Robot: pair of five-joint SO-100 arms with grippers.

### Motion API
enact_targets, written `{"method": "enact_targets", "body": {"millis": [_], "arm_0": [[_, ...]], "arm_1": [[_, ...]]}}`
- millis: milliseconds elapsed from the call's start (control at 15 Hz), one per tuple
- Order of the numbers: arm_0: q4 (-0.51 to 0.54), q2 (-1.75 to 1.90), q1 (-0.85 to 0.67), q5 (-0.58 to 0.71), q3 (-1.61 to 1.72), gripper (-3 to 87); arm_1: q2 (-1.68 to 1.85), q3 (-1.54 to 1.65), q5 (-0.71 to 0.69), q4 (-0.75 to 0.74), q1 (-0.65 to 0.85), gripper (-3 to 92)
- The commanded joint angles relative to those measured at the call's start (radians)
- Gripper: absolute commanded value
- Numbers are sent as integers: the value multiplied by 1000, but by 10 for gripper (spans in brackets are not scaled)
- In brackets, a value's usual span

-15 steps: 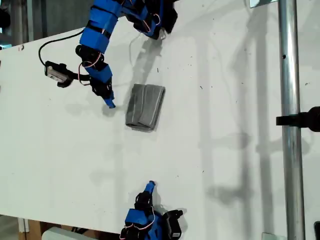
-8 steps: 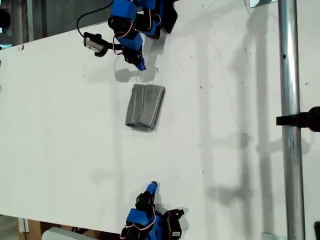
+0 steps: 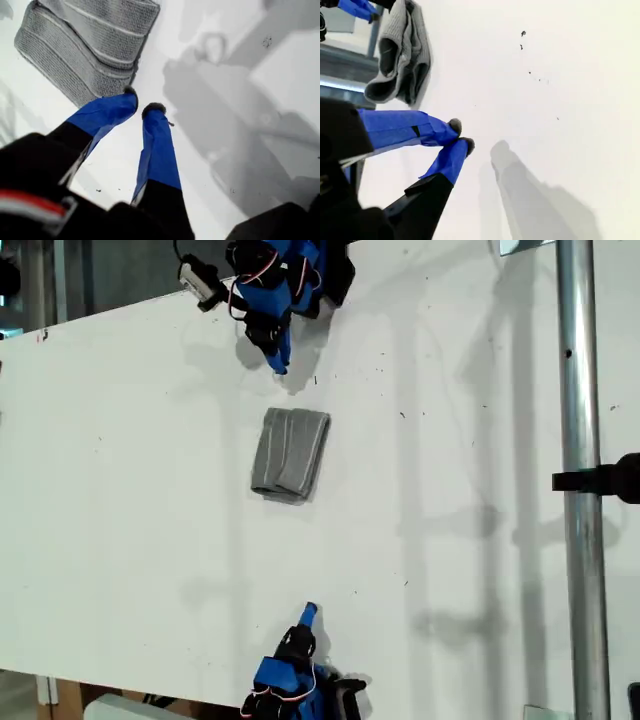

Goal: Grasp corners of a towel and fold twice.

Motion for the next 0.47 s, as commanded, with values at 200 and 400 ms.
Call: {"method": "enact_targets", "body": {"millis": [200,400], "arm_0": [[-3,3,5,11,6,12],[-3,3,5,11,6,12]], "arm_1": [[2,-12,6,9,34,81],[2,-12,6,9,28,81]]}}
